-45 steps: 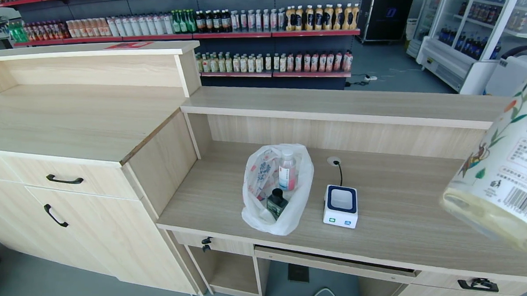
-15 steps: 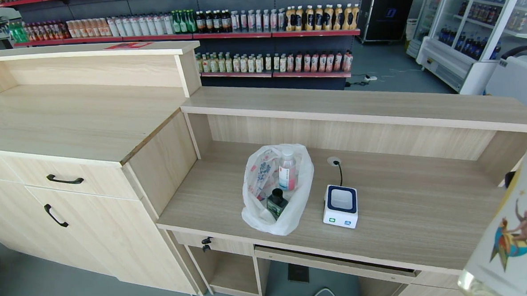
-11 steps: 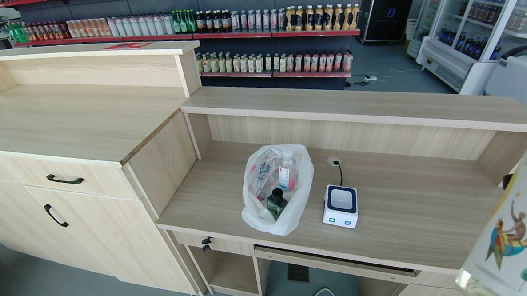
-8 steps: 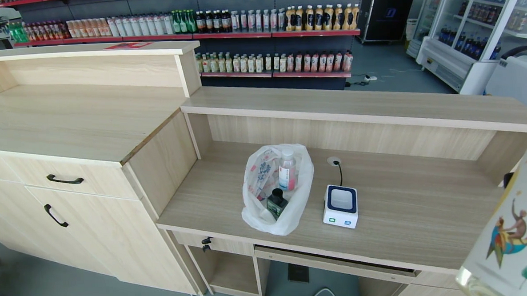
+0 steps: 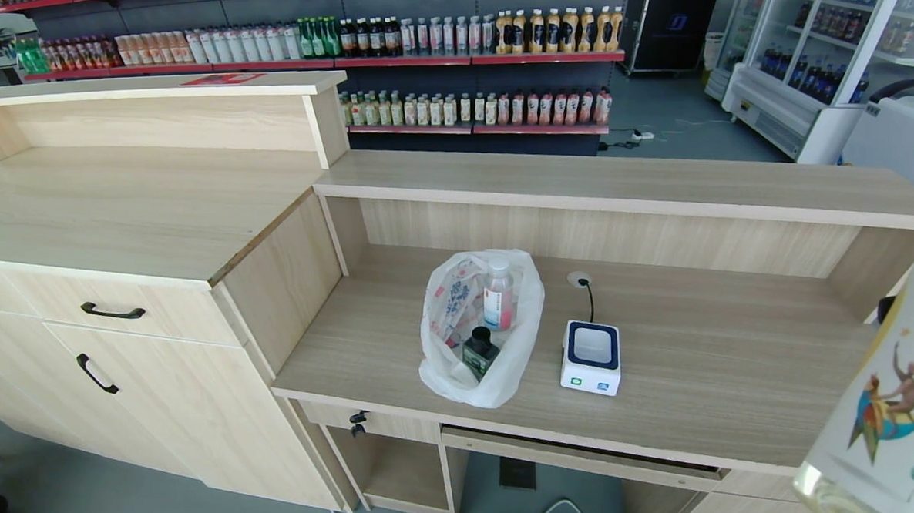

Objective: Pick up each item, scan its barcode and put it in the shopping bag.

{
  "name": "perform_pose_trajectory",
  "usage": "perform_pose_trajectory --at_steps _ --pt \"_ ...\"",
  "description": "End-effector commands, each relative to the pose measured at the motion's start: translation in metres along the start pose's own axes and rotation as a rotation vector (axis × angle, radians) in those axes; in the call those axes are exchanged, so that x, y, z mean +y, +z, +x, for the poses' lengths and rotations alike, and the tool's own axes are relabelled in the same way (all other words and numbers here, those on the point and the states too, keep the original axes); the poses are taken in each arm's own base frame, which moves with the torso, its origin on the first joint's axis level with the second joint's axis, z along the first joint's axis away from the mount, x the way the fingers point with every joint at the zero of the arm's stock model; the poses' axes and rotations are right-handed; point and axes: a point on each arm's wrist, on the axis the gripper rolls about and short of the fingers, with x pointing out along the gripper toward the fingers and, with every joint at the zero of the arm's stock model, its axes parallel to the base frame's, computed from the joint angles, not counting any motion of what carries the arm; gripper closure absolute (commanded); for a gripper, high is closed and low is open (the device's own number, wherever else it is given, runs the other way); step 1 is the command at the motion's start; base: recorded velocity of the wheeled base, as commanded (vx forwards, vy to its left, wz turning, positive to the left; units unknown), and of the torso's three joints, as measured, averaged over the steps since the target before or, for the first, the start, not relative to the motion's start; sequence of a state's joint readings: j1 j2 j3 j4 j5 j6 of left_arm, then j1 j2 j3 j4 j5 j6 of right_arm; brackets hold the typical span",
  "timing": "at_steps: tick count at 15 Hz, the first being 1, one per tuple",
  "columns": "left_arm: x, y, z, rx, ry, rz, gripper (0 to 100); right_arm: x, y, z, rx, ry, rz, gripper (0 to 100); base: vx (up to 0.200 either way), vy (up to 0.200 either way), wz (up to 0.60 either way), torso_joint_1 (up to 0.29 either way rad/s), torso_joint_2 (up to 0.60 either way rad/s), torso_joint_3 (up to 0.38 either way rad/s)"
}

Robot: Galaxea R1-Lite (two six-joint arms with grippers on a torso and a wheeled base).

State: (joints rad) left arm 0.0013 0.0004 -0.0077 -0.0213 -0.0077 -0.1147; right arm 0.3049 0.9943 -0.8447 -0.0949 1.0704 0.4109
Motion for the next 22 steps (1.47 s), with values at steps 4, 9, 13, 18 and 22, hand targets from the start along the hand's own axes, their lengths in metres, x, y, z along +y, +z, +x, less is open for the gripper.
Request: perform_pose_trajectory --at_steps 4,9,13,18,22 --pt "0.000 0.000 0.000 0.000 -0.001 0.000 0 0.000 0.000 0.000 0.001 0.000 0.004 100 0.000 0.000 0.00 0.000 0.00 0.000" --pt "0.000 0.000 0.000 -0.001 0.000 0.000 0 -0.021 0.001 -0.001 -0.014 -0.108 -0.088 100 0.000 0.000 0.00 0.000 0.00 0.000" --pt "0.000 0.000 0.000 -0.001 0.000 0.000 0 -0.090 -0.007 -0.014 0.054 -0.524 -0.365 100 0.000 0.000 0.00 0.000 0.00 0.000" --pt "0.000 0.000 0.000 -0.001 0.000 0.000 0 -0.135 -0.022 -0.068 0.275 -0.869 -0.719 100 0.000 0.000 0.00 0.000 0.00 0.000" --pt "0.000 0.000 0.000 -0.001 0.000 0.000 0 -0.165 -0.028 -0.085 0.399 -0.909 -0.921 100 0.000 0.000 0.00 0.000 0.00 0.000"
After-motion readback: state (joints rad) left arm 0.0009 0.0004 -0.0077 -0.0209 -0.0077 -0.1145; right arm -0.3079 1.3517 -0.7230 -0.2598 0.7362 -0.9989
